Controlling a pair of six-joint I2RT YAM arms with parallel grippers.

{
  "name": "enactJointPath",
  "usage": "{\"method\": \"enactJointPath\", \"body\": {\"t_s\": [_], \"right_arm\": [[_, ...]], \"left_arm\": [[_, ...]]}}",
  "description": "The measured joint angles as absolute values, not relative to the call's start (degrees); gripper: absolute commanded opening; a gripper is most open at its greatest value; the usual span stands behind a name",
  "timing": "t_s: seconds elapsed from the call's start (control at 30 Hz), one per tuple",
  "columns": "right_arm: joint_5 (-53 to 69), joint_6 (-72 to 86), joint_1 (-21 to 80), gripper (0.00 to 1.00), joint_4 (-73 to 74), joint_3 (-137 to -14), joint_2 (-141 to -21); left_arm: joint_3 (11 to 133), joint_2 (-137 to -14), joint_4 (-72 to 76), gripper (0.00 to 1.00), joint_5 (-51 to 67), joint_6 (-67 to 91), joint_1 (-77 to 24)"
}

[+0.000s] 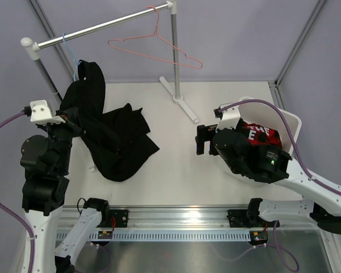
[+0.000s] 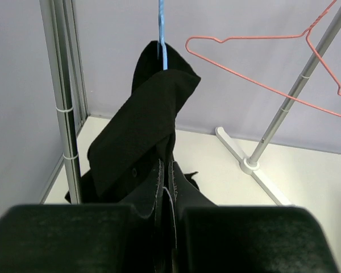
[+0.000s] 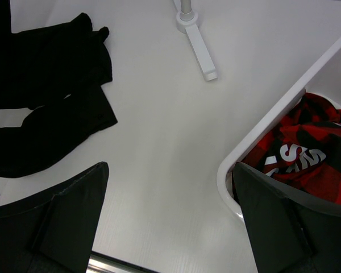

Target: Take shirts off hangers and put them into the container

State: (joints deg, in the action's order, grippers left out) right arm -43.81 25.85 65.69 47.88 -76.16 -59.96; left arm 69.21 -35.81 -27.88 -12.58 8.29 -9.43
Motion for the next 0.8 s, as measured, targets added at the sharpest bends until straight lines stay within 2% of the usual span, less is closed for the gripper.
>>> {"method": "enactJointPath", "body": {"t_s": [0.33, 0.8], "right_arm": [[-43.79, 25.87, 65.69, 0.99, 47.88, -76.14, -60.07], [-43.62, 25.82, 65.69, 0.99, 47.9, -75.29, -61.21]], "left_arm": [[65.87, -30.46, -20.03, 0.0, -10.5, 7.79, -9.43], [65.41, -31.88, -11.29, 0.0, -9.87, 8.29, -9.43]]}}
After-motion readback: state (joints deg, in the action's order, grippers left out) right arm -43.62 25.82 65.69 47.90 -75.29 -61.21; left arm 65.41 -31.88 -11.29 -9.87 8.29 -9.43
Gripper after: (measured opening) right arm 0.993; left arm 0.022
